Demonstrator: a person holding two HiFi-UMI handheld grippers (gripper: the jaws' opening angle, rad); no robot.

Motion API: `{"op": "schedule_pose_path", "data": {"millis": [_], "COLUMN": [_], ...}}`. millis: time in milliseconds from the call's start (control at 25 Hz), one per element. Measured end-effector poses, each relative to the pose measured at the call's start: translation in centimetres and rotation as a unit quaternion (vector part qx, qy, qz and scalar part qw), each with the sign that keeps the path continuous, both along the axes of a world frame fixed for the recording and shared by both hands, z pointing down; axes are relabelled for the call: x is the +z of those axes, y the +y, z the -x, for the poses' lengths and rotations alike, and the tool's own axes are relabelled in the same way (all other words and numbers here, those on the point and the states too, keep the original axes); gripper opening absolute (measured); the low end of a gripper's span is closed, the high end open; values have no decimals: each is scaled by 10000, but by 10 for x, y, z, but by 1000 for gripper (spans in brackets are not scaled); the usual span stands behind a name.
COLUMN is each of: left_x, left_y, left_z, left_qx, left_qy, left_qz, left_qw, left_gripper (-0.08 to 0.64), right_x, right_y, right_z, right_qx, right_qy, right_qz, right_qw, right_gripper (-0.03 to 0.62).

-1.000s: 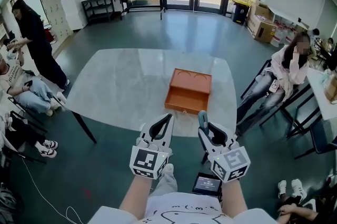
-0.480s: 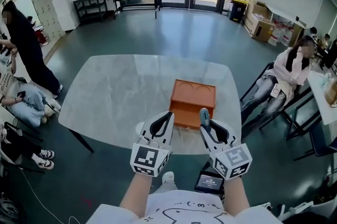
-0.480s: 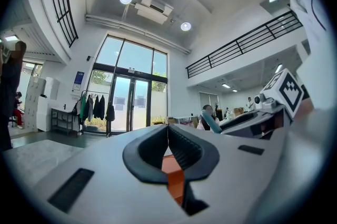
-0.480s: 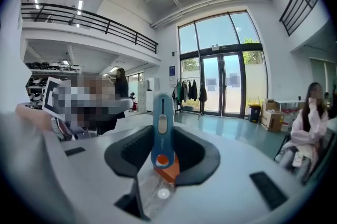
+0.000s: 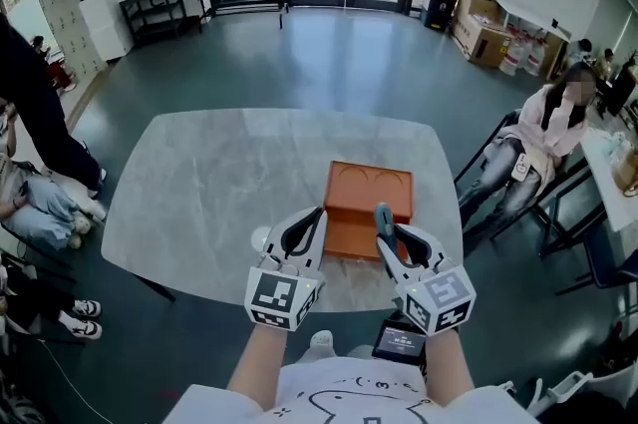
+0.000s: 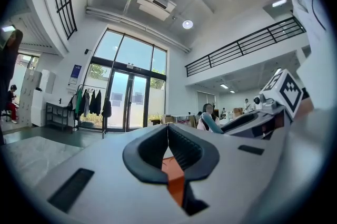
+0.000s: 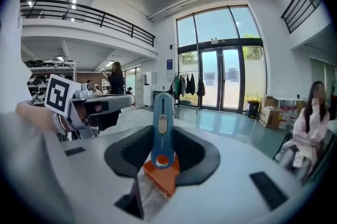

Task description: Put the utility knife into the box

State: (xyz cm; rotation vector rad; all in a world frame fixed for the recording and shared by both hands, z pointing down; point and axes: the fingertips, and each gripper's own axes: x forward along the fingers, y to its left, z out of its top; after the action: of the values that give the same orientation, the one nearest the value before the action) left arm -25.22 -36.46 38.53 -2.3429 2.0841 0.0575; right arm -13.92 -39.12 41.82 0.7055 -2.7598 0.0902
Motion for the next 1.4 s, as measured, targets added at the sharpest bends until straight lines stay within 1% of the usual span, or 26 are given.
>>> {"op": "schedule_pose_path", "data": {"millis": [240,480,960,1040,1160,1400], "left_x": [12,22,50,54,60,71], "left_y": [-20,-43,-73,-78,-83,-85], "left_z": [6,7,23,22,20,27], "left_qx": [71,-2,-242,-270,-326,-403], "left_qy": [3,-18,21,10,19,58], "left_qz": [106,234,545,594,674,829], "left_qw": [9999,9997,9982,9979,9972,9957], "left_gripper": [15,15,15,15,15,15], "right_x": [14,28,72,82,100,134], "right_y": [-20,-47,-73,-76,-78,-76], "right_z": [6,8,29,30,28,37], "right_qx": [21,-51,-576,-696,-877,-1215], "right_qy": [134,252,797,941,1283,1935], "right_qz": [178,364,767,844,896,1032], "right_qw": [9997,9990,9922,9895,9838,9681], "right_gripper": [132,132,132,132,133,133]}}
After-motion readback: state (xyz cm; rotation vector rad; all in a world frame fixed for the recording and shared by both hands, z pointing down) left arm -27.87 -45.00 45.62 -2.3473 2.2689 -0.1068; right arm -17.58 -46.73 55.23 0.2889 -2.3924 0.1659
